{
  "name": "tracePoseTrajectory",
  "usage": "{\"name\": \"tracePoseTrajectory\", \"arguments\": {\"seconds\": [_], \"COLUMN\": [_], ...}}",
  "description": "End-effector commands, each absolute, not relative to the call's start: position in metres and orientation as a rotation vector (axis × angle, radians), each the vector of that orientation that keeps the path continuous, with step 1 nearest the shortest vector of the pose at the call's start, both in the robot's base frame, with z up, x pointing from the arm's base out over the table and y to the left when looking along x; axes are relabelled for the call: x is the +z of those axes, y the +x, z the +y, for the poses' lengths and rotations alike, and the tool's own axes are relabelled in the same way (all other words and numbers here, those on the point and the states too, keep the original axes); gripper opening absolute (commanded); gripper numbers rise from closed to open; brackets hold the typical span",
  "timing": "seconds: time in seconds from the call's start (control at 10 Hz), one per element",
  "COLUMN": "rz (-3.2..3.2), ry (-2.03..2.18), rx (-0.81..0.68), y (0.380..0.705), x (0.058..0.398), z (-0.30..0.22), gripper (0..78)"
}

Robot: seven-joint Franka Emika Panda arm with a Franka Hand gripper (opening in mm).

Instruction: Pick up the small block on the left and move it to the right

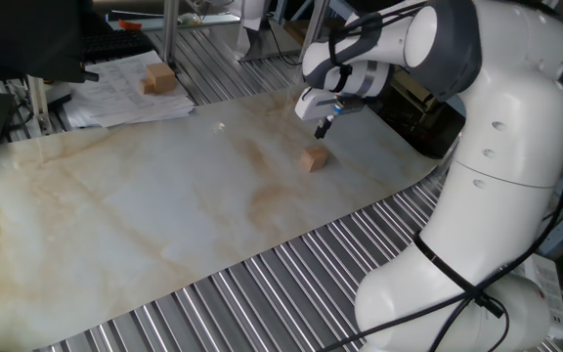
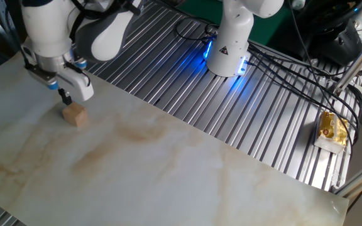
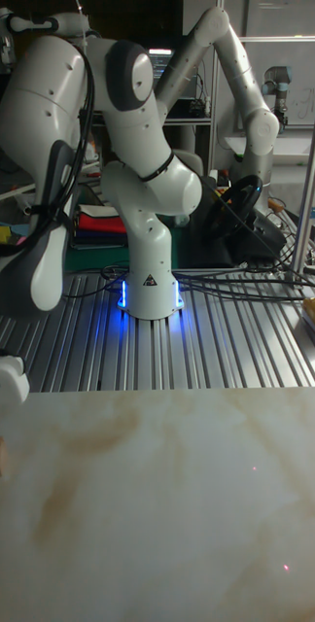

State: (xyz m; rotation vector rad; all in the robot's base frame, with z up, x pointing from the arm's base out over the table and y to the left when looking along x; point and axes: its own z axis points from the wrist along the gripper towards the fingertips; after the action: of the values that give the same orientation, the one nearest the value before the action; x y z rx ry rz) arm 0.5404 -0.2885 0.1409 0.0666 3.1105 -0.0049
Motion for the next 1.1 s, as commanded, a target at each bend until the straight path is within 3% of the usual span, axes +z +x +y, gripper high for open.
{"name": "tracePoseTrajectory", "arguments": {"seconds": [0.1, 1.1], "rz": [3.108, 3.065], "ry": [0.071, 0.046], "rx": [-0.015, -0.023], "y": [0.5526, 0.5456], "x": [0.1393, 0.1311], "z": [-0.2773, -0.2760], "gripper": [0.0, 0.0]}}
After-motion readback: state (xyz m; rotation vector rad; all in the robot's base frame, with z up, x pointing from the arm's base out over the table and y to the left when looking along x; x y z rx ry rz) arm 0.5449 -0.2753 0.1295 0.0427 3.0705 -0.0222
